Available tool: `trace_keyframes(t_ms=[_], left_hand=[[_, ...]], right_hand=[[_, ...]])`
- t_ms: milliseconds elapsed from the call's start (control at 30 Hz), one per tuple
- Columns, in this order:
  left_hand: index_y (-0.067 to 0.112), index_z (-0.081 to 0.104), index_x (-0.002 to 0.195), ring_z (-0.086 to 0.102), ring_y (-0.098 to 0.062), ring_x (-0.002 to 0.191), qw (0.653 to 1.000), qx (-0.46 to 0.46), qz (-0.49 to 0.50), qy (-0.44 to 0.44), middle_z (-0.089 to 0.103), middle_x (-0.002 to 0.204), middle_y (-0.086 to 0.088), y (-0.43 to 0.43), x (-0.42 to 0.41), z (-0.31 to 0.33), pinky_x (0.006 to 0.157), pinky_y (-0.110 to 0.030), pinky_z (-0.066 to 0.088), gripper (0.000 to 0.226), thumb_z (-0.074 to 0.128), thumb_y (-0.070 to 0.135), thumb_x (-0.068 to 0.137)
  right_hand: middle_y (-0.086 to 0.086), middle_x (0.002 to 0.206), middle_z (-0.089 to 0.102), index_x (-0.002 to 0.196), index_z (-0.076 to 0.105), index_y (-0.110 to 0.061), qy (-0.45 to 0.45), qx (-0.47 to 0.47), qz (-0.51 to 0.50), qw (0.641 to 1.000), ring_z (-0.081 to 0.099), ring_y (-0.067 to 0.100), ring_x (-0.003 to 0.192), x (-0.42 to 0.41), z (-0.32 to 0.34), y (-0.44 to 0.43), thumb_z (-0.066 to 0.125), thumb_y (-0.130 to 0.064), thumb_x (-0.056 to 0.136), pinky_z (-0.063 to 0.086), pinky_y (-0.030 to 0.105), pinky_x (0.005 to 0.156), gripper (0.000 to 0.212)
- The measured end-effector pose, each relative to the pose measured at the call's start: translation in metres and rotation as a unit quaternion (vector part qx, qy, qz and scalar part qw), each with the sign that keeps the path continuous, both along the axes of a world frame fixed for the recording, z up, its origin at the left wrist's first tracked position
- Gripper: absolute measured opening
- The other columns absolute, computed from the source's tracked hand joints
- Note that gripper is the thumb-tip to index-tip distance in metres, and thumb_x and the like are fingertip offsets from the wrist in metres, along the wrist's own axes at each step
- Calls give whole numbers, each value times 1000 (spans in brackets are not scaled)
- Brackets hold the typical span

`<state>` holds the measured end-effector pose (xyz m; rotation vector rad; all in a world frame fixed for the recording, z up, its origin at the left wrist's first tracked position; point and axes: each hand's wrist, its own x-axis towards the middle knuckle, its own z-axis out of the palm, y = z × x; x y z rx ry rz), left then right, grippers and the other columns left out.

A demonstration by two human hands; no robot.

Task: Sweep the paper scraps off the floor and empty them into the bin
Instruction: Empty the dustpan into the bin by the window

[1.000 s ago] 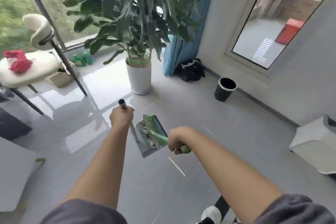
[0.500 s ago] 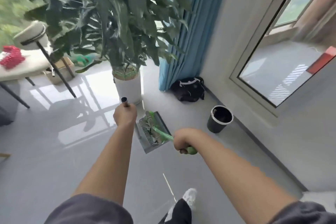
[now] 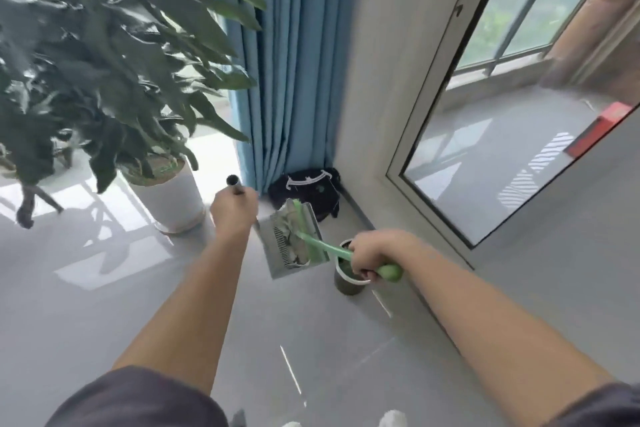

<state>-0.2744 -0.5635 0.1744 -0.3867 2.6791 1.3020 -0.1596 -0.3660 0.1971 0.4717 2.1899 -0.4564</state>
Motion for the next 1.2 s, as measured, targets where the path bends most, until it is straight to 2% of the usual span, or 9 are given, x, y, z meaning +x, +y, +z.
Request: trace_keyframes(t_ms=[67,167,267,400,500,667,800,967,1200], left_hand=[[-1,63,84,61,-35,86,999,27,7,16,69,91,-20,51,6,1,65,-32,43,28,45,18,92],[-4,70,90,62,-35,87,998,62,7,33,69,92,-19,126,24,-5,75,-33,48,32,46,17,93],[1,73,90,60,-30,84,997,78,-3,26,69,89,-14,183,38,-17,72,-28,43,30,47,15,92],[0,73,91,56,-27,79,998,64,-19,14,70,91,-14,248,58,-27,71,-28,44,33,44,15,92],[2,74,91,61,-29,86,998,37,-42,23,68,89,-11,275,71,-38,82,-35,52,32,44,13,90],[20,62,76,61,-25,87,989,-24,-134,51,72,99,-18,297,95,-61,88,-42,52,25,45,3,83],[11,74,108,66,-24,108,979,-39,-188,62,73,113,-7,300,116,-88,95,-34,51,36,50,0,84],[15,71,115,63,-26,115,963,-80,-247,67,71,118,-3,305,139,-115,98,-35,49,38,51,-1,86],[15,67,110,64,-33,96,921,-207,-325,51,70,106,-11,307,137,-105,81,-37,52,27,47,14,91]], right_hand=[[11,60,57,77,53,-6,-11,-21,-30,999,48,17,38,-8,10,53,45,-1,84,40,16,44,12],[7,47,45,75,46,-5,-23,-40,-38,998,39,10,24,-12,22,126,37,2,91,33,10,34,20],[7,57,40,74,44,-7,-46,-34,-11,998,39,12,34,-12,14,175,36,1,89,33,16,40,18],[4,54,41,76,43,-8,-69,-62,-30,995,40,9,31,-2,-11,230,36,1,89,35,15,39,17],[3,58,43,74,42,-10,-69,-85,-58,992,42,8,36,6,-32,258,36,-1,89,36,18,41,18],[0,60,42,76,42,-11,-85,-137,-116,980,40,4,33,17,-57,292,36,-3,90,33,15,37,17],[2,61,41,78,41,-9,-80,-147,-141,976,39,4,28,29,-70,311,33,0,93,33,12,33,19],[5,62,43,80,40,-6,-92,-114,-144,979,41,7,26,45,-91,322,34,1,92,36,12,34,15],[4,63,44,80,41,-7,-95,-108,-126,982,40,9,49,45,-96,318,33,0,90,36,18,44,14]])
